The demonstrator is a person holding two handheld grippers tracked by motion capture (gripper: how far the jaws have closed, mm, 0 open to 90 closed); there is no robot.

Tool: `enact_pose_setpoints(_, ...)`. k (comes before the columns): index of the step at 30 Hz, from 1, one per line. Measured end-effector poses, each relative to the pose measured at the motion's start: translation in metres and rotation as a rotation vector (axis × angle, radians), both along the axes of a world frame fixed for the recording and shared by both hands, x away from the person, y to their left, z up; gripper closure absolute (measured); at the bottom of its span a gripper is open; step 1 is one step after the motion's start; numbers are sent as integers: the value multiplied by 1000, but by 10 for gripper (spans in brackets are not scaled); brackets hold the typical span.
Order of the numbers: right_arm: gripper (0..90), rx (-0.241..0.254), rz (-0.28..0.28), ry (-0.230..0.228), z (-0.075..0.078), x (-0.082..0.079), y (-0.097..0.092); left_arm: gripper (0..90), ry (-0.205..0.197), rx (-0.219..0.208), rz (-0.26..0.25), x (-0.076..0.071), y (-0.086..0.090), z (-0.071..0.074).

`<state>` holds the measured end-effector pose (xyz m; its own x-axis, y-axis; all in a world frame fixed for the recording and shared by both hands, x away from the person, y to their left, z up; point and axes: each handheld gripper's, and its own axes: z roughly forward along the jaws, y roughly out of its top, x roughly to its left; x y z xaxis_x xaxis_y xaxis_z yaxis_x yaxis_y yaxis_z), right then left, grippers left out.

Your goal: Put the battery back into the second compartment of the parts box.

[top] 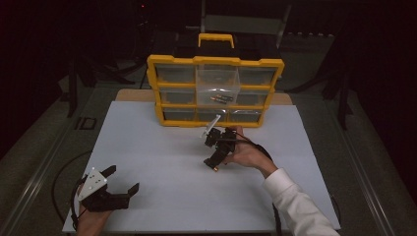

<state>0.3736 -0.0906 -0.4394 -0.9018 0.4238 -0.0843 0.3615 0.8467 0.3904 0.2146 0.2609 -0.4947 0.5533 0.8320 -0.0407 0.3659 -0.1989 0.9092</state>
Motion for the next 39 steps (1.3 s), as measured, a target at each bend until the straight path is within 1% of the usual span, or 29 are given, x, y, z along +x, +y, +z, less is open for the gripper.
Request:
enact_pose_setpoints(1,84,-8,2,-1,-3,0,0,1,0,-1,0,0,0,0)
enact_pose_setpoints(6,100,-14,2,14,-13,-2,2,1,1,0,0,0,0,0)
enact_pose_setpoints(10,132,-34,2,35,-21,-2,4,1,1,0,0,0,0,0)
enact_pose_setpoints(13,163,-50,-6,52,-27,-3,5,1,1,0,0,0,0,0)
enact_pose_setpoints(17,230,-70,-1,72,-35,-4,7,1,2,1,1,0,0,0)
enact_pose_setpoints(18,244,-79,10,71,-37,-4,7,1,2,1,1,0,0,0)
enact_pose_setpoints(20,289,-95,12,74,-40,-4,8,1,2,1,1,0,0,0)
enact_pose_setpoints(22,373,-95,23,77,-42,-4,9,1,2,1,0,0,0,0)
enact_pose_setpoints(25,480,-96,27,95,-43,-2,10,1,2,1,0,0,0,0)
enact_pose_setpoints(27,526,-107,15,98,-46,-1,10,1,2,2,1,0,0,0)
enact_pose_setpoints(31,653,-109,6,134,-49,1,10,1,2,0,1,0,0,0)
enact_pose_setpoints(34,708,-121,5,145,-51,3,9,1,4,1,0,0,0,0)
enact_pose_setpoints(36,760,-125,1,155,-52,3,9,1,4,1,-1,0,-1,0)
enact_pose_setpoints(37,766,-131,2,160,-53,3,10,1,4,2,-2,0,-1,0)
enact_pose_setpoints(39,768,-143,12,154,-53,2,11,1,5,3,-3,0,-1,-1)
